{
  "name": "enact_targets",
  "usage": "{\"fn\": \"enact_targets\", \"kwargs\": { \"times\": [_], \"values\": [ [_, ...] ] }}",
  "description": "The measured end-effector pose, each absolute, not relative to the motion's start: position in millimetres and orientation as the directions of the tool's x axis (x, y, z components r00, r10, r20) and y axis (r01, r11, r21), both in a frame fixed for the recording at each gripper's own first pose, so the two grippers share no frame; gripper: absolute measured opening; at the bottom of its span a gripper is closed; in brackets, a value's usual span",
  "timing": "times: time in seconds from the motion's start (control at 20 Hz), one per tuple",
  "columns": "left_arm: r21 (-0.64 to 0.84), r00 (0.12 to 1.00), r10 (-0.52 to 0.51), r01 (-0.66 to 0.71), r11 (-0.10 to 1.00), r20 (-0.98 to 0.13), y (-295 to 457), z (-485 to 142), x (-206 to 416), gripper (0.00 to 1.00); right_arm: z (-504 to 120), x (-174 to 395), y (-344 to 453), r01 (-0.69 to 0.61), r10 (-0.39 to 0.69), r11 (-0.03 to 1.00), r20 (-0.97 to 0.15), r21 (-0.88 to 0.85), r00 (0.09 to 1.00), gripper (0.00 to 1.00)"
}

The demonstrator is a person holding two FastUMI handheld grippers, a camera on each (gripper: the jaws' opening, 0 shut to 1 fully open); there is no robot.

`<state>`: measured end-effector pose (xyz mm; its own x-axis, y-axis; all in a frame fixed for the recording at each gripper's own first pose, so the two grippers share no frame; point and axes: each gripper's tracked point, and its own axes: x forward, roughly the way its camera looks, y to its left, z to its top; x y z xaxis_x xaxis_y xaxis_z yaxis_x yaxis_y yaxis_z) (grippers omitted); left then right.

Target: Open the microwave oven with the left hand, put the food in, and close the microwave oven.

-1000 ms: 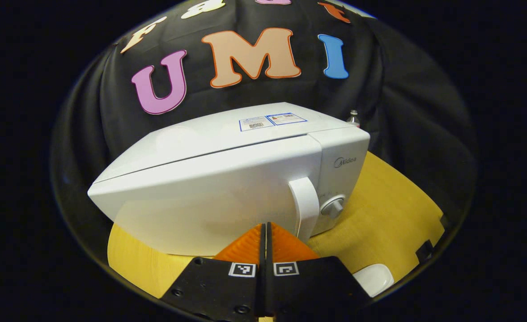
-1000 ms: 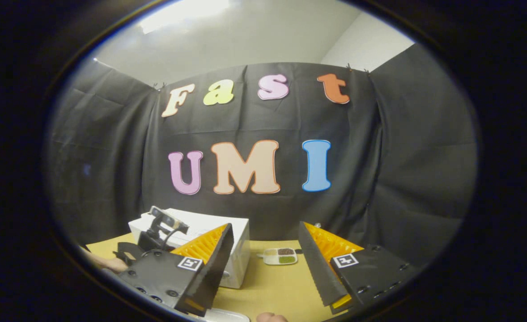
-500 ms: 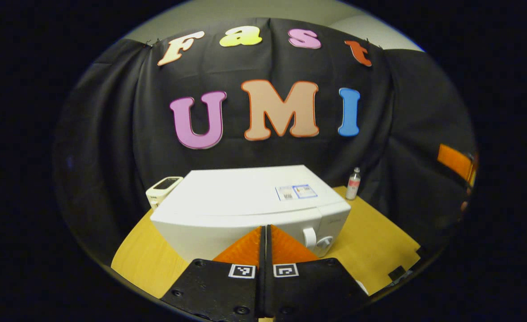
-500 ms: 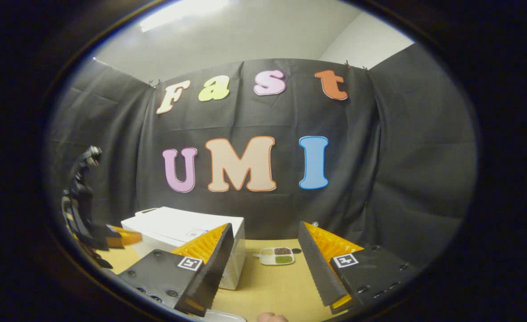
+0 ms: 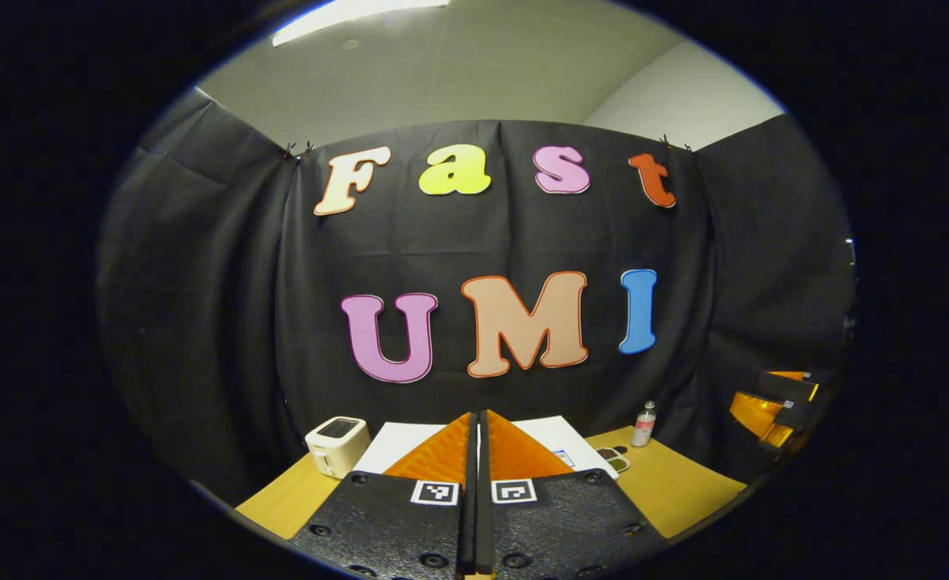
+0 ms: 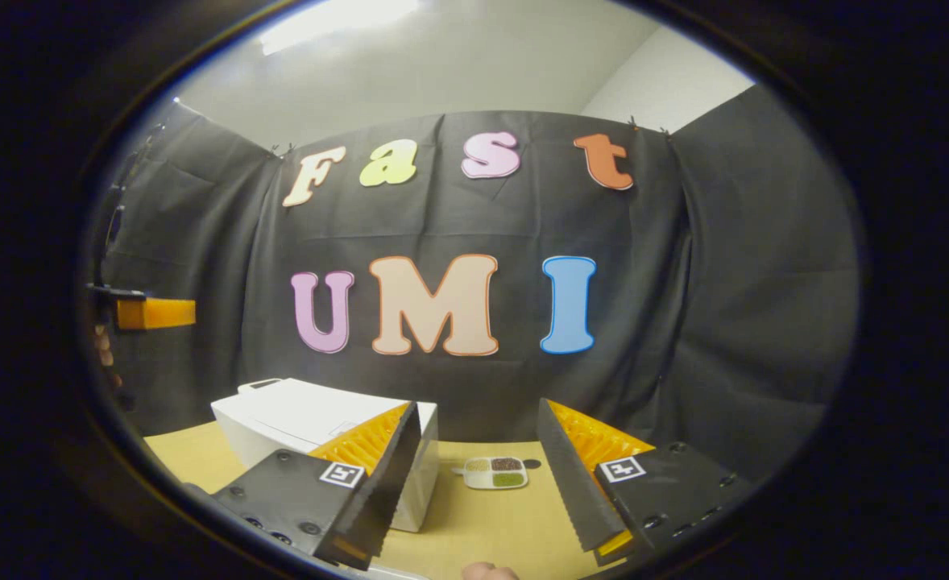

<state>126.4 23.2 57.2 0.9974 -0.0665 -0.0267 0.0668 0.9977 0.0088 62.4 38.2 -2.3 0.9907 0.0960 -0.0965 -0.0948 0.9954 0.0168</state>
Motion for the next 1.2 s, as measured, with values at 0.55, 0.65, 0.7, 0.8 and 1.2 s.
{"fn": "enact_targets", "kwargs": {
  "times": [0.55,0.65,0.7,0.8,1.2],
  "values": [
    [0.054,0.996,-0.092,0.091,0.994,0.011,4.1,69.6,101.8,0.96,11.0,51.9,47.9,-0.121,0.122,0.992,-0.073,0.018,0.990,0.83],
    [0.045,0.996,-0.095,0.095,0.995,-0.002,2.9,66.7,100.3,0.96,12.7,47.6,48.4,-0.123,0.124,0.992,-0.073,0.021,0.990,0.83],
    [0.036,0.995,-0.097,0.098,0.995,-0.012,2.5,62.9,98.1,1.00,14.0,45.8,48.1,-0.123,0.124,0.992,-0.072,0.022,0.990,0.83],
    [0.025,0.996,-0.090,0.091,0.996,-0.022,5.7,61.4,95.5,0.96,16.6,42.9,50.8,-0.125,0.127,0.992,-0.068,0.025,0.990,0.83],
    [0.026,0.994,-0.104,0.105,0.994,-0.037,5.3,62.6,89.6,1.00,23.5,31.0,50.2,-0.123,0.124,0.992,-0.056,0.030,0.991,0.83]
  ]
}}
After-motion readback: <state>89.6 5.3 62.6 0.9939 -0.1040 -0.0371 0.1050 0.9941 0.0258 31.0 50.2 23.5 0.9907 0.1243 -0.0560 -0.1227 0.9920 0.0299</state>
